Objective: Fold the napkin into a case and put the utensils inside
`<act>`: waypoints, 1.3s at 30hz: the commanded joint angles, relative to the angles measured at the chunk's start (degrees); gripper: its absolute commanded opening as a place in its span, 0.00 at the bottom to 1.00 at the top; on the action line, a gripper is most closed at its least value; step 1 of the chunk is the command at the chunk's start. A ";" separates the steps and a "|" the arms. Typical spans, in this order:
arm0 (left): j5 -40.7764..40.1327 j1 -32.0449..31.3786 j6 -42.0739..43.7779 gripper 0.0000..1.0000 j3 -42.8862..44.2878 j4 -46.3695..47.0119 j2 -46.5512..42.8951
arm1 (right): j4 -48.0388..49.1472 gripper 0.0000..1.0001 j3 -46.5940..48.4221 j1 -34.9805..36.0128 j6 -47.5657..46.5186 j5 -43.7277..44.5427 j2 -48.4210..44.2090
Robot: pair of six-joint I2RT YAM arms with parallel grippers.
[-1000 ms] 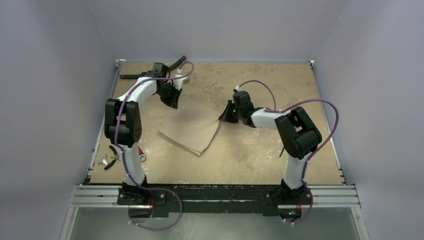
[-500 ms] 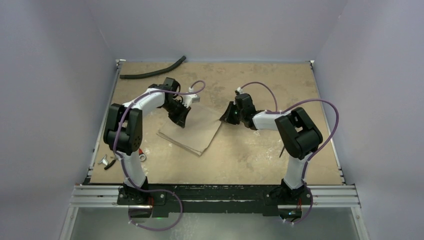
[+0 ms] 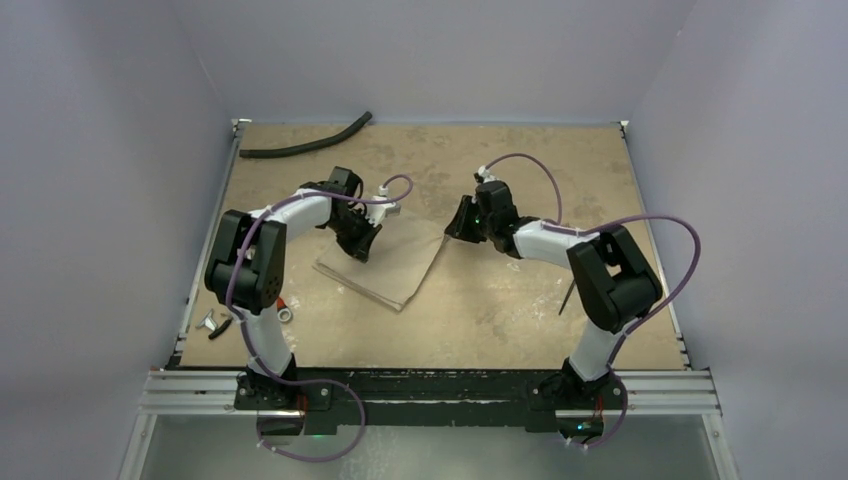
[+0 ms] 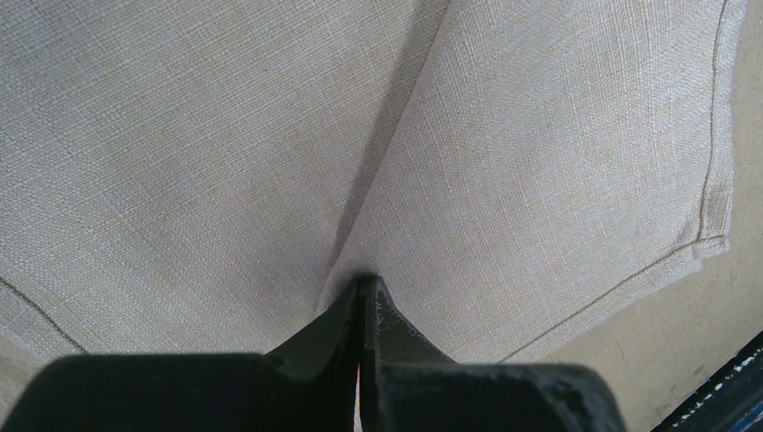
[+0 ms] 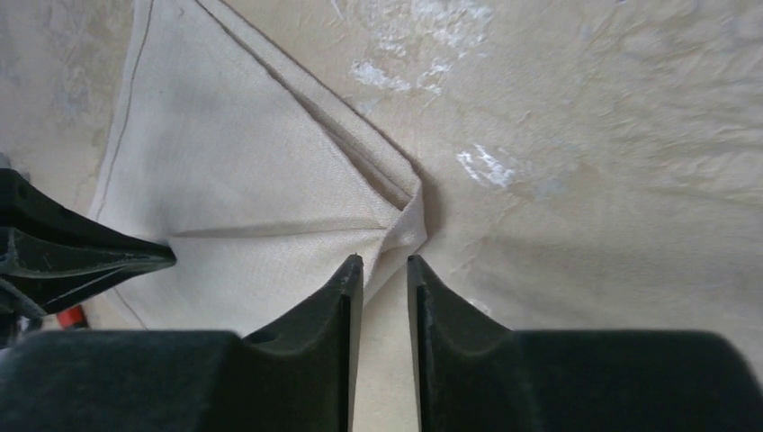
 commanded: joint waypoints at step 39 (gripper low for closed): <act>-2.24 0.11 -1.29 0.00 1.17 1.41 -1.33 | 8.02 0.00 -3.88 1.79 -1.92 -1.22 1.73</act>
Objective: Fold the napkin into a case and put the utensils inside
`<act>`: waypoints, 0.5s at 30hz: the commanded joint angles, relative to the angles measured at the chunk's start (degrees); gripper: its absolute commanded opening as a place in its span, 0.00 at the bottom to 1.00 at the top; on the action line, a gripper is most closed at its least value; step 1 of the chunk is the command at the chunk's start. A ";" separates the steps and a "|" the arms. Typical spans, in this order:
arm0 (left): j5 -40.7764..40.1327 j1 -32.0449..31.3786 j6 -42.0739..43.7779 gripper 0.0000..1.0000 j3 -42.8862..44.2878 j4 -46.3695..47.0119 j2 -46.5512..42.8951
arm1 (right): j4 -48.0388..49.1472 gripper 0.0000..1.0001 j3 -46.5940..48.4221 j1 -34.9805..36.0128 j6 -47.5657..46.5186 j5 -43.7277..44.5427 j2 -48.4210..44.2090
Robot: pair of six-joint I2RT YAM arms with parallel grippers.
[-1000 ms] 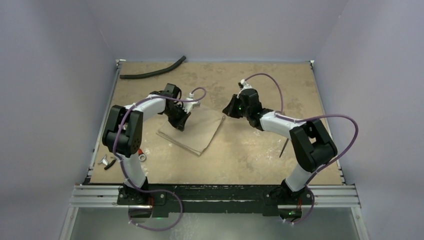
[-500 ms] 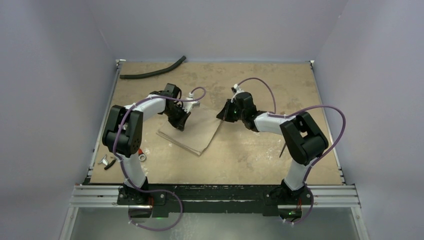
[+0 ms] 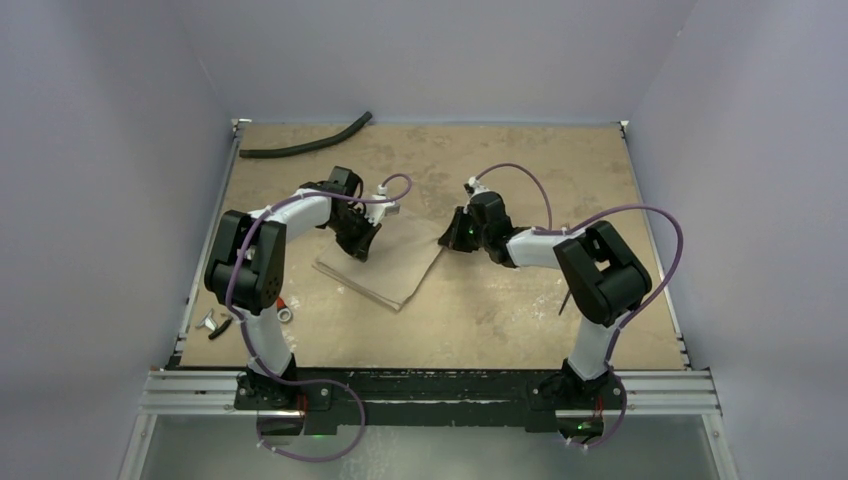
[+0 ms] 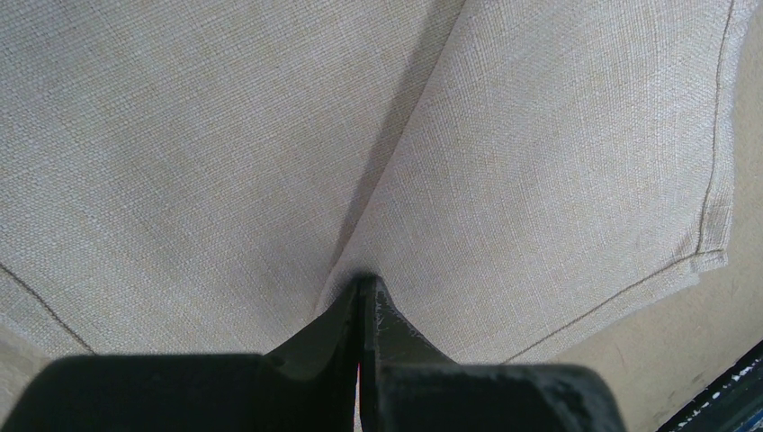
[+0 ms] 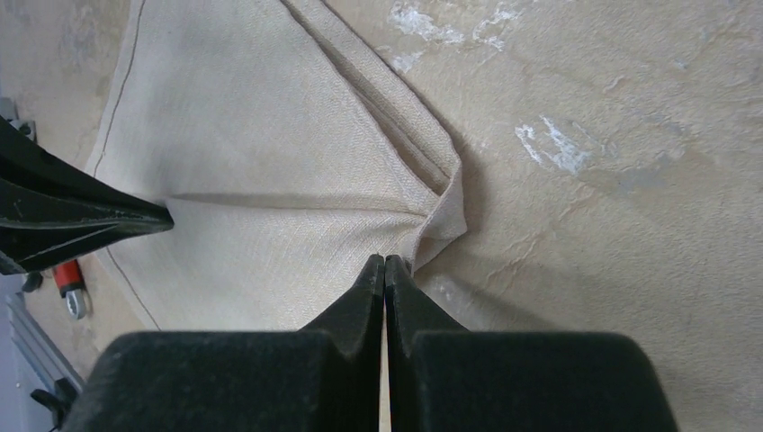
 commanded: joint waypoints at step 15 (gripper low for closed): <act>-1.87 0.10 1.31 0.00 0.59 0.77 -1.54 | 6.49 0.00 -1.71 -2.36 3.89 -4.61 2.79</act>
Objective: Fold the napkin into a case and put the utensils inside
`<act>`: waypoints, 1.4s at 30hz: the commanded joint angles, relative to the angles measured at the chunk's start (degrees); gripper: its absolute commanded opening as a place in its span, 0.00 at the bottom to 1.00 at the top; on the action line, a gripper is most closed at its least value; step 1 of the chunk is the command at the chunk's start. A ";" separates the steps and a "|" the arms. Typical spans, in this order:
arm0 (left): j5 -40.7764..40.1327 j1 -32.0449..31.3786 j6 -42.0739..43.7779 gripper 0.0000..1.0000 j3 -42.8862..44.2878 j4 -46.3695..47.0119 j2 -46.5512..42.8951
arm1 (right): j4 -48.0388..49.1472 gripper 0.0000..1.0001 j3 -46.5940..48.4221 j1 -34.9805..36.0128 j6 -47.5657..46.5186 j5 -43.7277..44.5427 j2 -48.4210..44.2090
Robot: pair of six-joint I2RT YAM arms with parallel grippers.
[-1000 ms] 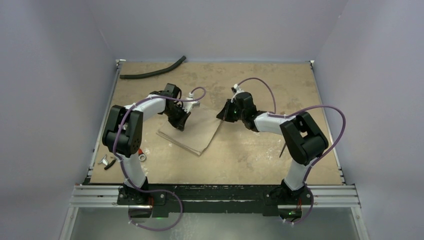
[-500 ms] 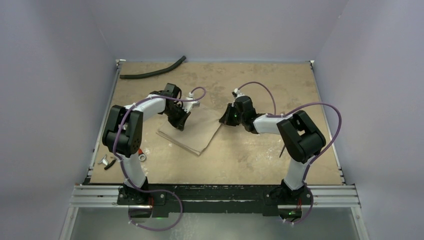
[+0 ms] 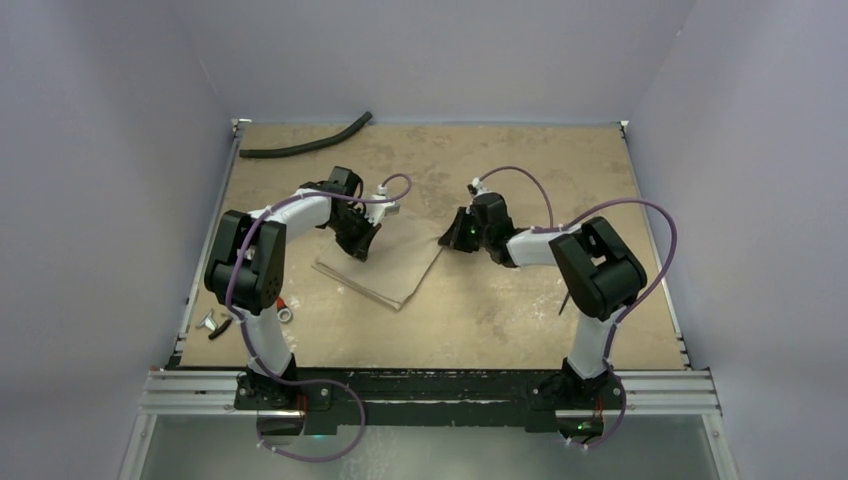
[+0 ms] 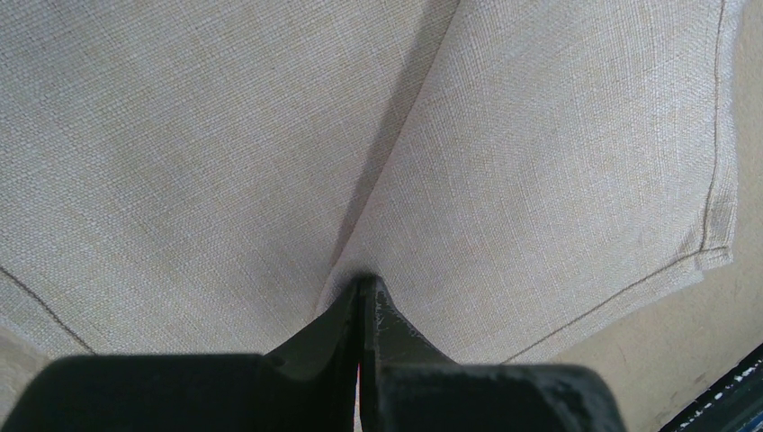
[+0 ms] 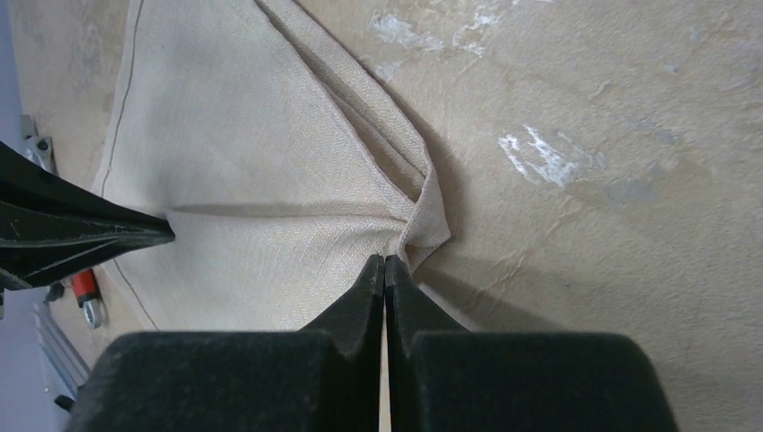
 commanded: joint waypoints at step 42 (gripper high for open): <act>-2.28 2.19 -4.63 0.03 14.38 -1.01 5.78 | 1.63 0.35 -4.95 -5.70 2.65 -7.46 -11.21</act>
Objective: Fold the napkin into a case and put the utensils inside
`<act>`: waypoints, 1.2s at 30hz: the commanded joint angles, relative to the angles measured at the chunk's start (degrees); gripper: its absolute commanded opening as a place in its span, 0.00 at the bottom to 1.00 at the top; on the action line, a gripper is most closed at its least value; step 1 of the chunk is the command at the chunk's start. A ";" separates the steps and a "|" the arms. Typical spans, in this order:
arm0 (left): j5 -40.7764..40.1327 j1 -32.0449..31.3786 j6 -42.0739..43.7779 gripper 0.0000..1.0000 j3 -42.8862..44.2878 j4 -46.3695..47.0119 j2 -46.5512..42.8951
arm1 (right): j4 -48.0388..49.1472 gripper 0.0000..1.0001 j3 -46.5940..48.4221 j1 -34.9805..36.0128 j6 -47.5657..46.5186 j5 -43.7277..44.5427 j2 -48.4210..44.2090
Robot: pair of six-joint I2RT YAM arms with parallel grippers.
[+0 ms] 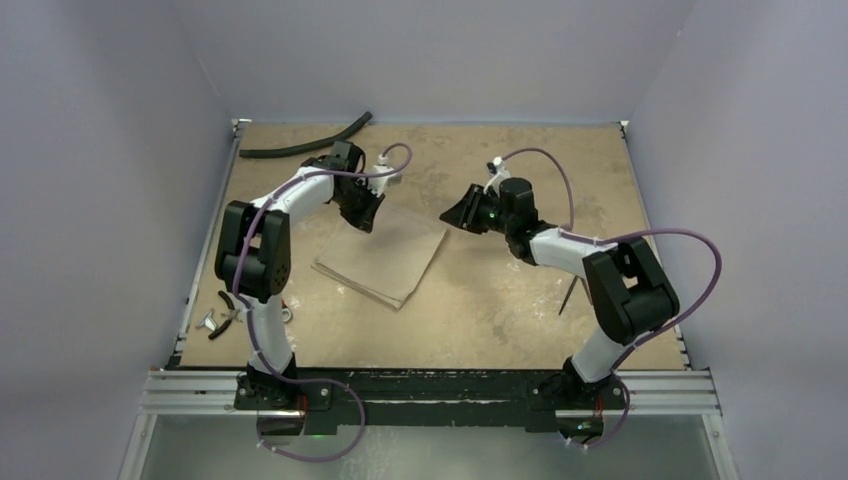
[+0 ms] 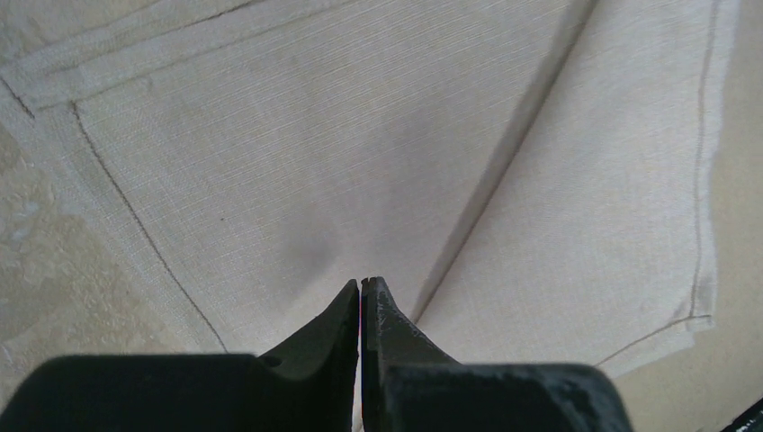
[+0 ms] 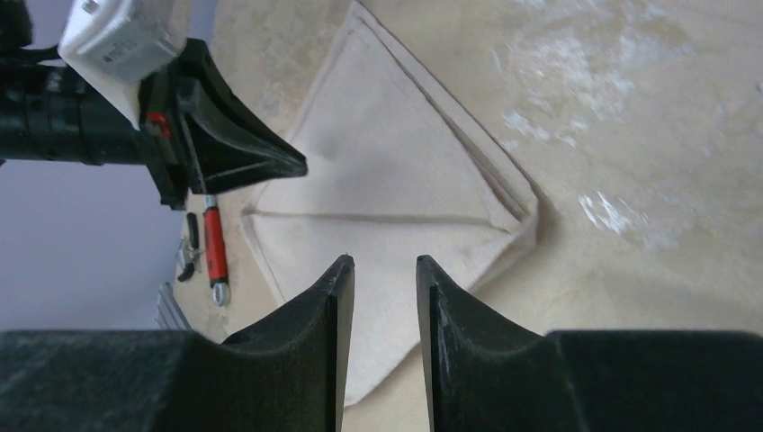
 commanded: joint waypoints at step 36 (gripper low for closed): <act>-5.59 7.72 3.19 0.00 -7.82 6.67 -0.24 | 4.04 0.03 1.33 4.66 5.17 3.30 10.27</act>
